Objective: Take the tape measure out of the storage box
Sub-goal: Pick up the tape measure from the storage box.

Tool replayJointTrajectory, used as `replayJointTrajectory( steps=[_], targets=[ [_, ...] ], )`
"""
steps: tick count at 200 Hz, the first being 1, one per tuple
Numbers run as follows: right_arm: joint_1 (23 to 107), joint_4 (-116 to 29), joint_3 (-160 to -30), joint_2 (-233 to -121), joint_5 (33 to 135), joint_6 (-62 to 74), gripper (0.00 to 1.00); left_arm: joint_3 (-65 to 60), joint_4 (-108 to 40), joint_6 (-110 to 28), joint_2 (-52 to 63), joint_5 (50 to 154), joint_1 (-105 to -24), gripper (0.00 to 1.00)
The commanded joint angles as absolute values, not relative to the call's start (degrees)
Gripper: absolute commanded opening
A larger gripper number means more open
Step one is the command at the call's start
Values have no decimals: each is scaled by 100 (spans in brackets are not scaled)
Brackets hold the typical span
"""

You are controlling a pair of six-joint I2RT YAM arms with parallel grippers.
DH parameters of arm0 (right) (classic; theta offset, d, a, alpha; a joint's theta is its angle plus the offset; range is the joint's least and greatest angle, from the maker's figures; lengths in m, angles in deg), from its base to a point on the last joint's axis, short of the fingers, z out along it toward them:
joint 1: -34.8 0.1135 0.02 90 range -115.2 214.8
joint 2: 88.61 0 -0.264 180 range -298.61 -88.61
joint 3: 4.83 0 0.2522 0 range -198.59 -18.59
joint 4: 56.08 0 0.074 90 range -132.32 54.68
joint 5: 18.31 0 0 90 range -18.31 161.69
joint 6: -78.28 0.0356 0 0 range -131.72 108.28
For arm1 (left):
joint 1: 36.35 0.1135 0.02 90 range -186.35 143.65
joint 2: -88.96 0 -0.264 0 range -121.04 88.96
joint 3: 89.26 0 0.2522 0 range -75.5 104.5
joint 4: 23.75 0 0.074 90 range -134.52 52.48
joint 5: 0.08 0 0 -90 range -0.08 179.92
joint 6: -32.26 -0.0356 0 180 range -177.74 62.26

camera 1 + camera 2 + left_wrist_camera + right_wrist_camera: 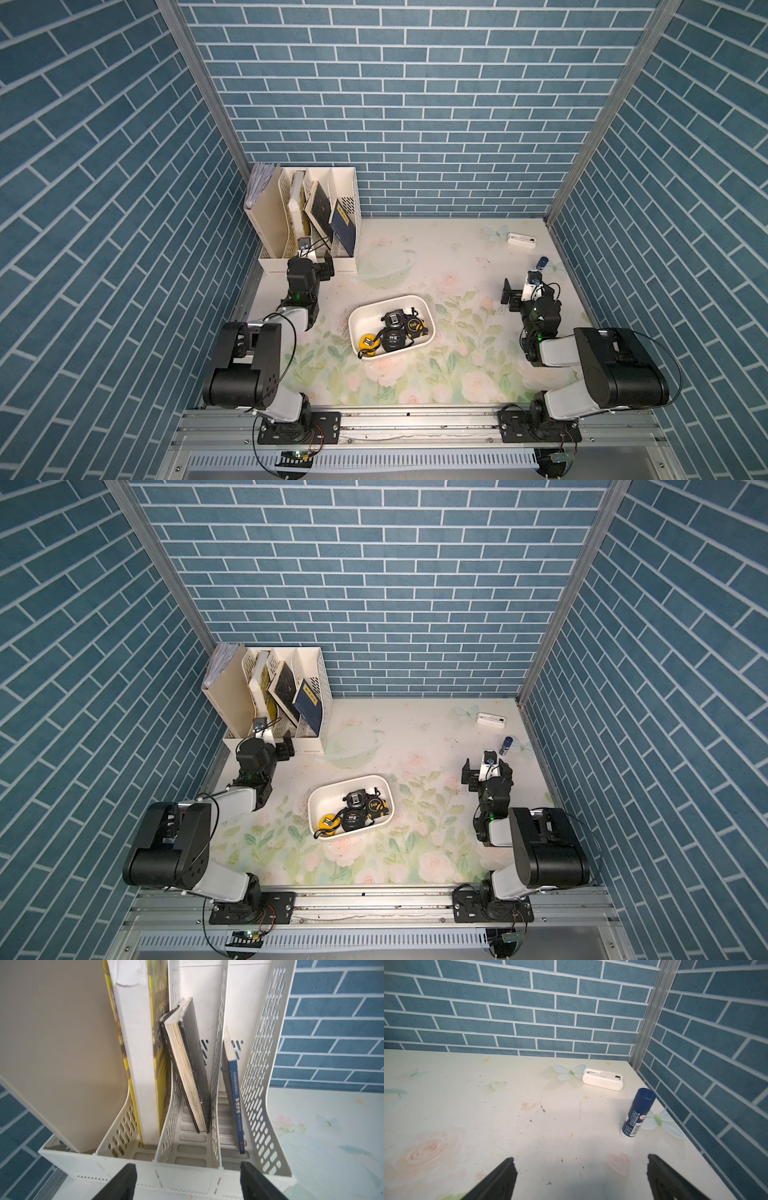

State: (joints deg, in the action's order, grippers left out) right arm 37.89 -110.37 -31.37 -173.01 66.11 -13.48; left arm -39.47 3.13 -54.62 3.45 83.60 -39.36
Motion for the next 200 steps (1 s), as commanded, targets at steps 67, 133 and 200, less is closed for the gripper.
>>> replayJointTrajectory(
  steps=[67,133,200],
  targets=[
    [4597,-7771,-4658,-15461,6395,-810,100,-2471,-4004,-3434,1498,7930,-5639,98],
    [5421,-5898,-5862,-16176,7398,557,100,-1908,-5677,-959,833,7432,-7245,96],
    [5756,-5212,-6034,-15968,6223,343,100,-1540,-6116,217,-84,7321,-8223,96]
  ],
)
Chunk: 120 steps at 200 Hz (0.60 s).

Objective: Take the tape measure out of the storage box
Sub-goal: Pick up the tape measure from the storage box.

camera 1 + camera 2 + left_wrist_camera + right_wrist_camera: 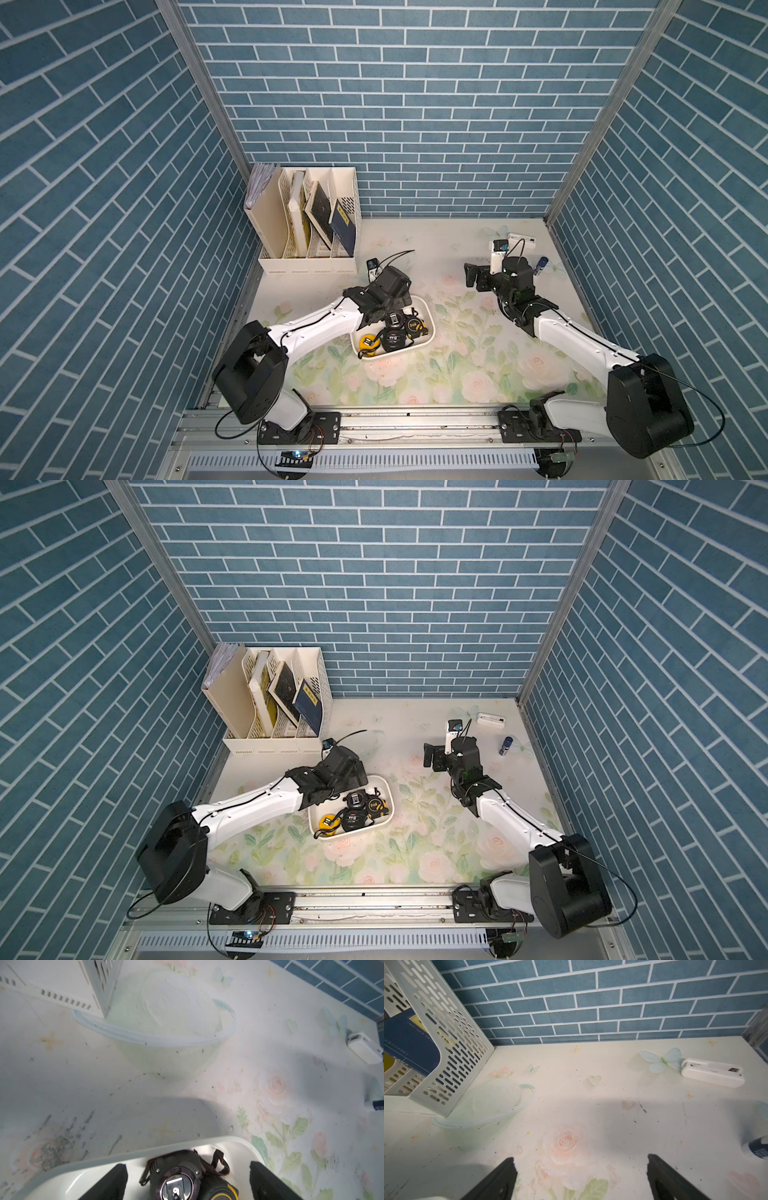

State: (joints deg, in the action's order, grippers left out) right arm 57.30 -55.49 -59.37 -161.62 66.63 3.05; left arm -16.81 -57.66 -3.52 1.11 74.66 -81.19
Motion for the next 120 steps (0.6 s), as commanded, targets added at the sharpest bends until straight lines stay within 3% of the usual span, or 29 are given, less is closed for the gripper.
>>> replayJointTrajectory(
  steps=[1,120],
  targets=[
    [5756,-5201,-6030,-15965,6217,341,100,-1539,-6120,227,-89,7326,-8223,96],
    [5774,-5209,-5778,-15682,6011,165,100,-1453,-6494,556,-799,7570,-8513,98]
  ],
)
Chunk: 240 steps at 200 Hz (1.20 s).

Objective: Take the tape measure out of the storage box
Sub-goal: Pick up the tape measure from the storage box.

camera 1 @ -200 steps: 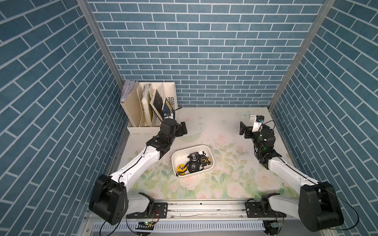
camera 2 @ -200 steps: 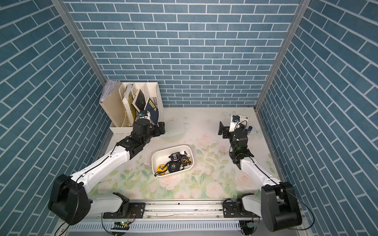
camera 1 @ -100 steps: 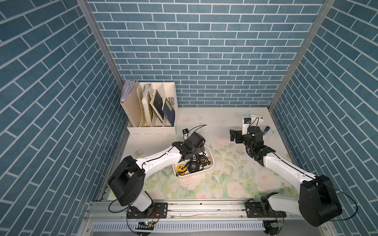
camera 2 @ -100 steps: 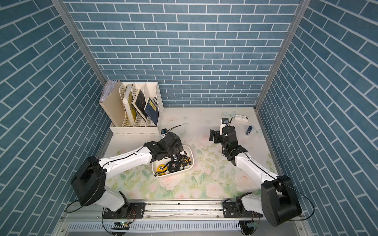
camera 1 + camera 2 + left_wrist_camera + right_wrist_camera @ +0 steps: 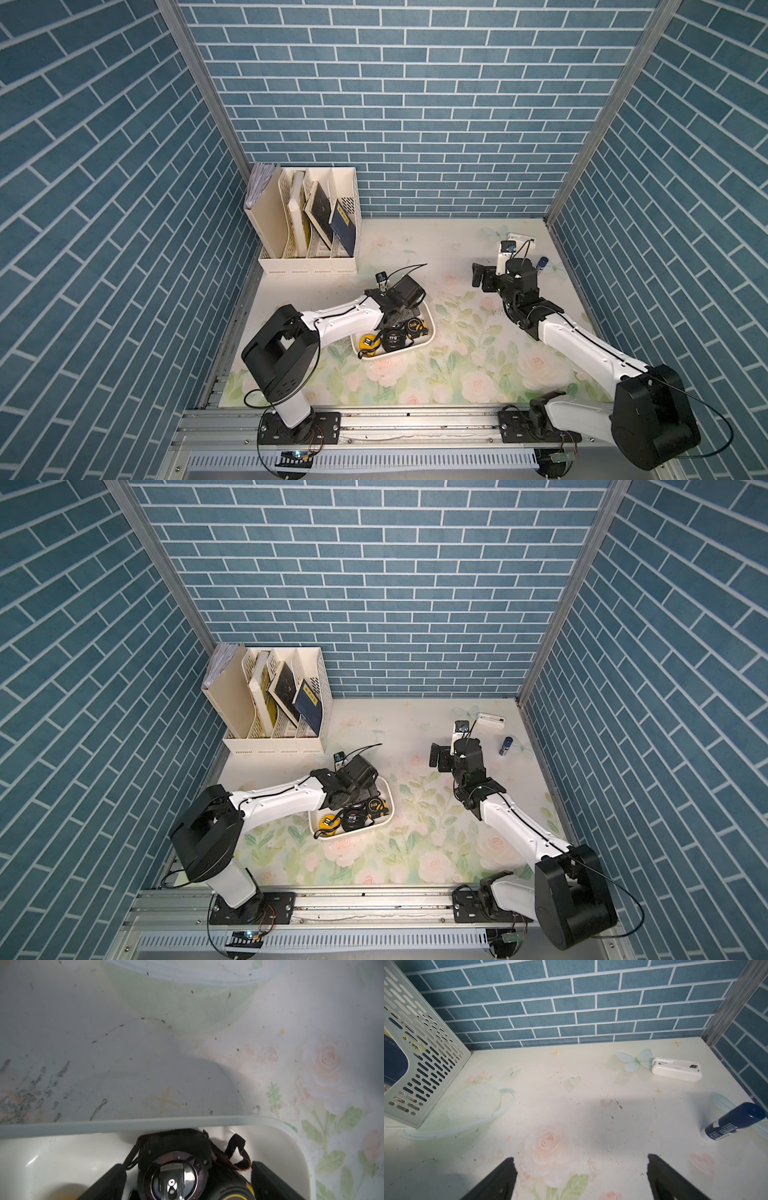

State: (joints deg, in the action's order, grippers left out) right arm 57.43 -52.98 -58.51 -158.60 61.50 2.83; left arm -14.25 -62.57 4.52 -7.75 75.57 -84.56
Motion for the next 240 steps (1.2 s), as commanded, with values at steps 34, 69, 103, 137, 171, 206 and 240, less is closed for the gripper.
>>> replayJointTrajectory(
  steps=[34,69,103,137,171,206,240],
  targets=[
    [5774,-5199,-5690,-15568,5930,171,100,-1662,-6486,622,-688,7538,-8513,99],
    [5774,-5190,-5704,-15580,5862,164,100,-1670,-6515,594,-813,7478,-8513,100],
    [5775,-5199,-5745,-15668,5896,169,100,-1681,-6388,561,-966,7477,-8495,99],
    [5772,-5182,-5753,-15672,5879,164,100,-1670,-6382,542,-1134,7428,-8474,99],
    [5775,-5157,-5771,-15699,5827,155,100,-1653,-6362,510,-1239,7462,-8383,95],
    [5775,-5172,-5756,-15685,5858,166,100,-1679,-6279,430,-1309,7566,-8298,80],
    [5774,-5168,-5737,-15637,5834,173,100,-1692,-6239,395,-1397,7646,-8258,74]
  ],
)
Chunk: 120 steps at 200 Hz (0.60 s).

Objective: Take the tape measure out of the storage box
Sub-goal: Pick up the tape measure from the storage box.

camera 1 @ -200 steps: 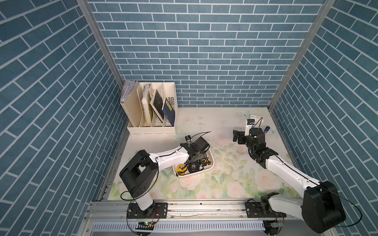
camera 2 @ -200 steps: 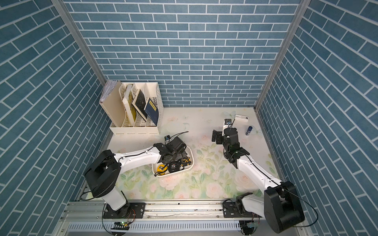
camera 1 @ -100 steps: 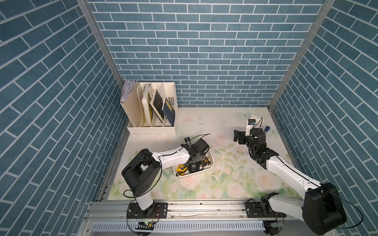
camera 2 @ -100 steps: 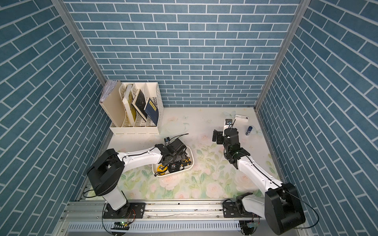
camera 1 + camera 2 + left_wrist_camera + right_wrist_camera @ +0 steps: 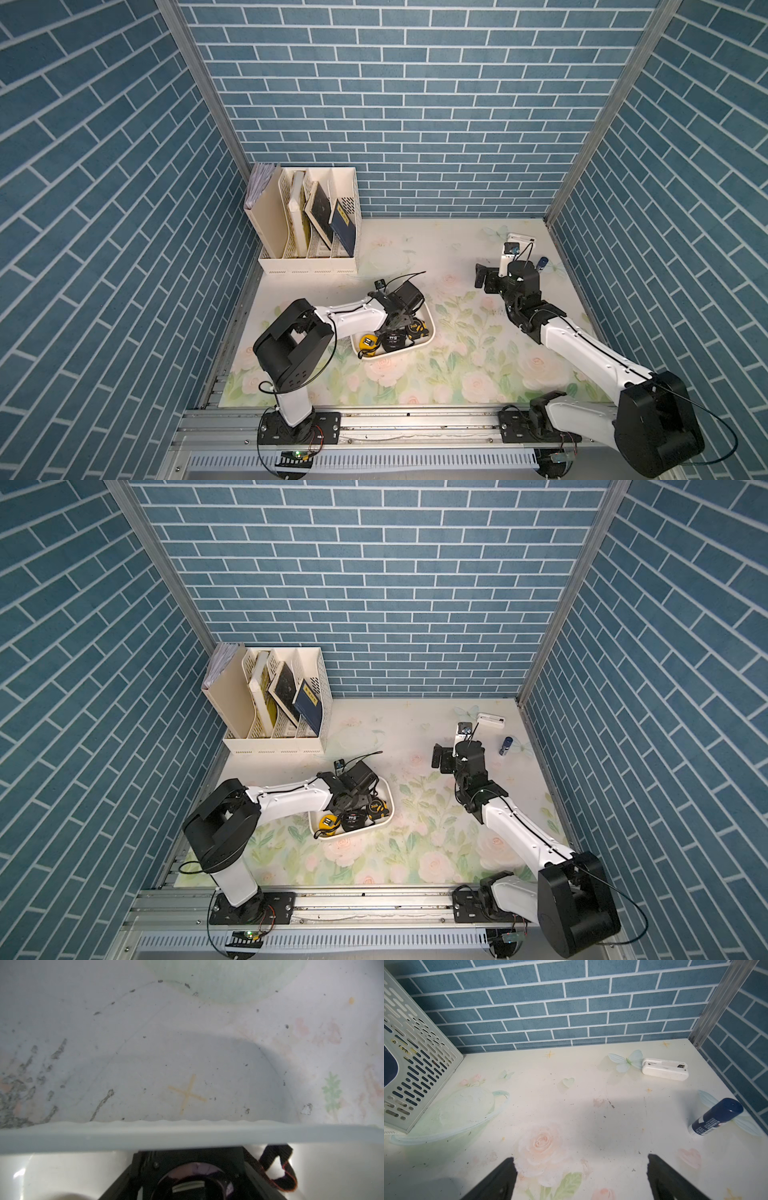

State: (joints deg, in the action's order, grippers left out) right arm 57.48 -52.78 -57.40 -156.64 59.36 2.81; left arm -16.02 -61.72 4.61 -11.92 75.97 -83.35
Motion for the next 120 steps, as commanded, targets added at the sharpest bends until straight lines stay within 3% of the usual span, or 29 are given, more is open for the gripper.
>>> replayJointTrajectory(
  steps=[1,25,40,61,81,120],
  targets=[
    [5779,-5170,-5741,-15637,5838,173,100,-1690,-6239,396,-1396,7643,-8258,74],
    [5774,-5182,-5740,-15645,5833,173,100,-1732,-6204,392,-1432,7695,-8249,71],
    [5772,-5199,-5759,-15663,5864,179,100,-1758,-6178,391,-1432,7711,-8232,60],
    [5775,-5227,-5755,-15714,5901,182,100,-1776,-6218,407,-1316,7671,-8237,33],
    [5776,-5262,-5738,-15751,6003,212,100,-1827,-6306,510,-981,7489,-8242,1],
    [5780,-5339,-5662,-15660,6220,304,100,-1875,-6438,585,-112,7135,-8298,0]
  ],
)
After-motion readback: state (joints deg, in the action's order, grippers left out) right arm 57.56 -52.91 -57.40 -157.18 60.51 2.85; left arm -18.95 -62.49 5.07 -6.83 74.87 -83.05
